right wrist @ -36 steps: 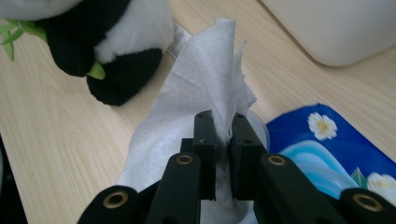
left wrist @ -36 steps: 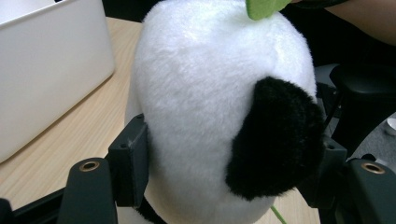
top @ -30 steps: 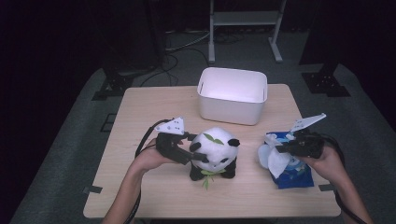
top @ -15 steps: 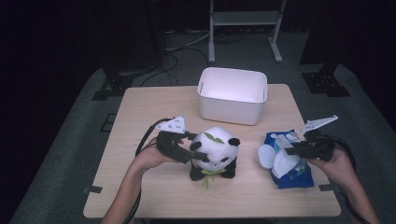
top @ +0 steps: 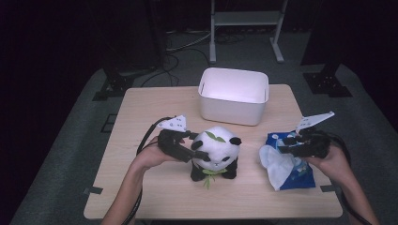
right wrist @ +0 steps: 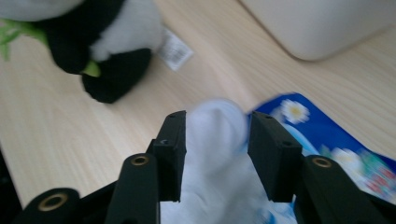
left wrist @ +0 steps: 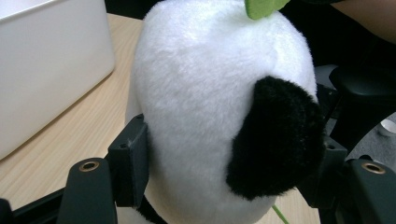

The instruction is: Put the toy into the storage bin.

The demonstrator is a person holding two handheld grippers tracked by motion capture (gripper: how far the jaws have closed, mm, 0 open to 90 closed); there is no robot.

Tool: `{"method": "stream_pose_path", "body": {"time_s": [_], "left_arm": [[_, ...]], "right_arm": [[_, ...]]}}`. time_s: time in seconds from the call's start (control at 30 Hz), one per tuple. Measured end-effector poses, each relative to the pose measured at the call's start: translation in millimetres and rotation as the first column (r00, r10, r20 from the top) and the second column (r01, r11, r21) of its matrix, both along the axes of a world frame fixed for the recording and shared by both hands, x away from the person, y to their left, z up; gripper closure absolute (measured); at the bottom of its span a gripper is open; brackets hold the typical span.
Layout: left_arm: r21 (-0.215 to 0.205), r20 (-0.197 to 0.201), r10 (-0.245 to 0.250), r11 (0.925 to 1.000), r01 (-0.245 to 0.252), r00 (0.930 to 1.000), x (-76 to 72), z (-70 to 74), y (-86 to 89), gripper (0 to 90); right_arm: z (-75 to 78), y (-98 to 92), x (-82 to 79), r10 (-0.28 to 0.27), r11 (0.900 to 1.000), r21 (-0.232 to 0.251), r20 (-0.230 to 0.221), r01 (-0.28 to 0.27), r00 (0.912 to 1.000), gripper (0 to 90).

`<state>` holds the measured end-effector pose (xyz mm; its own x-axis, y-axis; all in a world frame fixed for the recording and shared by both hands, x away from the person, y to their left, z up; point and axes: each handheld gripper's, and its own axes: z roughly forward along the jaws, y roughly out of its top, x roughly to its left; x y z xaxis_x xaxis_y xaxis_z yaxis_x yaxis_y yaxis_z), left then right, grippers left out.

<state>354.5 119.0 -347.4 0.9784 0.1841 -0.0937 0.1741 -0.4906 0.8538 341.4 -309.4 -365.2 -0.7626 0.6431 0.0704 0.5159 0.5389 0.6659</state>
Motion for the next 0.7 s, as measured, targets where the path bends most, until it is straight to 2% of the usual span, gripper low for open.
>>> {"method": "stream_pose_path", "body": {"time_s": [0.03,0.07,0.1,0.13,0.2,0.33,0.4,0.43,0.47,0.5,0.53,0.7], "left_arm": [[0.0,0.0,0.0,1.0,0.0,1.0,0.0,0.0,0.0,30.9],[0.001,0.0,0.0,1.0,0.0,1.0,0.0,0.2,-0.2,30.9],[0.001,0.0,0.0,1.0,0.0,1.0,0.0,0.2,-0.2,30.9],[0.0,-0.001,-0.001,1.0,0.001,1.0,0.2,0.1,-0.1,30.9],[0.0,-0.001,-0.002,1.0,0.002,1.0,0.7,0.0,0.2,30.9],[0.003,-0.005,-0.002,1.0,0.002,1.0,1.3,0.5,0.5,31.0],[0.004,-0.005,0.0,1.0,0.0,1.0,1.5,0.8,0.4,30.9],[0.007,-0.006,-0.002,1.0,0.002,1.0,1.9,1.0,0.6,30.9],[0.007,-0.007,-0.002,1.0,0.002,1.0,2.1,1.1,0.7,30.9],[0.007,-0.007,-0.002,1.0,0.002,1.0,2.1,1.1,0.7,30.9],[0.006,-0.009,-0.001,1.0,0.001,1.0,2.2,0.9,1.0,30.9],[0.01,-0.008,-0.002,1.0,0.002,1.0,3.1,1.1,2.4,30.9]], "right_arm": [[0.0,0.0,0.0,0.0,1.0,0.0,0.0,0.0,1.0,55.1],[-1.5,10.2,0.4,0.039,0.999,0.015,-0.005,-0.039,0.9992,52.5],[-1.5,10.2,0.4,0.039,0.999,0.015,-0.005,-0.039,0.9992,52.5],[-3.1,20.7,0.7,0.085,0.995,0.045,-0.007,-0.085,0.9964,51.1],[-5.4,32.4,1.1,0.126,0.99,0.064,-0.007,-0.126,0.992,49.4],[-12.0,57.0,2.6,0.206,0.975,0.081,-0.01,-0.205,0.9784,46.3],[-13.6,61.4,2.8,0.219,0.972,0.088,-0.011,-0.217,0.9757,45.6],[-19.6,74.3,3.7,0.257,0.961,0.11,-0.019,-0.253,0.9663,45.1],[-23.0,79.8,4.1,0.272,0.956,0.122,-0.025,-0.267,0.9619,44.7],[-23.0,79.8,4.1,0.272,0.956,0.122,-0.025,-0.267,0.9619,44.7],[-30.1,90.8,3.8,0.302,0.947,0.129,-0.04,-0.294,0.9526,44.9],[-43.6,108.2,4.3,0.341,0.933,0.144,-0.066,-0.329,0.9379,47.3]]}}
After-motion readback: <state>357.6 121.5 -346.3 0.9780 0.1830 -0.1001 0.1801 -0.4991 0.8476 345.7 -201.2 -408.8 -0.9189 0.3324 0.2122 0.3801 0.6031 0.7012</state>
